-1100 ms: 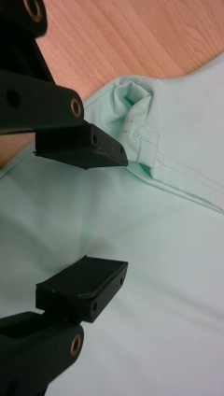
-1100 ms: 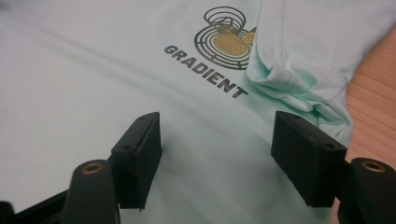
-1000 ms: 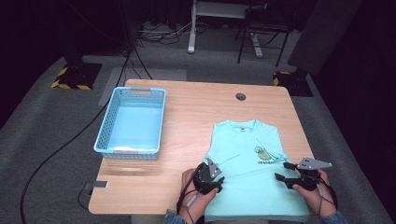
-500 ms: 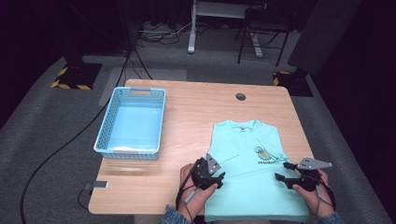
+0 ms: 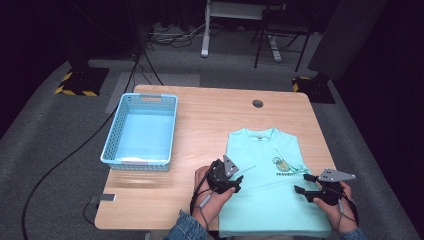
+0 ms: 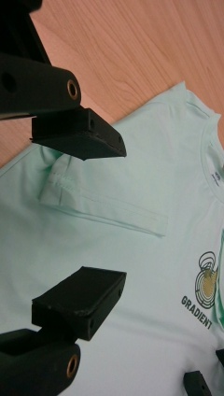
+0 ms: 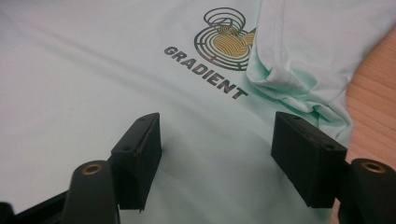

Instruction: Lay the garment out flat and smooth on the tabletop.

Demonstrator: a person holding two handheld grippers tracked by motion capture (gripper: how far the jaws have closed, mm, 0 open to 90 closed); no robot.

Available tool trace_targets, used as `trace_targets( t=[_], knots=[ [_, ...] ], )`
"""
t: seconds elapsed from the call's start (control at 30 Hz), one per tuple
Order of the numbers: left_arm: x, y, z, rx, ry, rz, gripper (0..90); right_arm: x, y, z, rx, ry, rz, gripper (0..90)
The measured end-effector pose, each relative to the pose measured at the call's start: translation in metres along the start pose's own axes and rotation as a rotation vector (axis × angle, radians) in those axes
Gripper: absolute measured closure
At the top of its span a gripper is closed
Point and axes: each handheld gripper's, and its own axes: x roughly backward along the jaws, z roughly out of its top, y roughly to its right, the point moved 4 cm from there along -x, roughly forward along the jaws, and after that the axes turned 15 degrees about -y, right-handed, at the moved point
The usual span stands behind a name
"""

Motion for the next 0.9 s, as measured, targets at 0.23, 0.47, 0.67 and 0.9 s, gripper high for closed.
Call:
trace_targets(
  t=[0.23, 0.47, 0.67, 0.9],
  knots=[
    [0.002, -0.006, 0.01, -0.002, 0.003, 0.002, 34.3, 0.0, 0.0, 0.0, 0.0, 0.0, 0.001, 33.2],
    [0.002, -0.012, 0.021, 0.001, 0.01, 0.008, 34.3, 0.0, 0.0, 0.0, 0.0, 0.0, 0.001, 33.1],
    [-0.005, -0.014, 0.034, 0.003, 0.009, 0.016, 34.8, 0.0, 0.0, 0.0, 0.0, 0.0, 0.001, 33.1],
    [-0.015, -0.013, 0.046, 0.003, 0.01, 0.011, 35.1, 0.0, 0.0, 0.0, 0.0, 0.0, 0.001, 33.1]
  ],
)
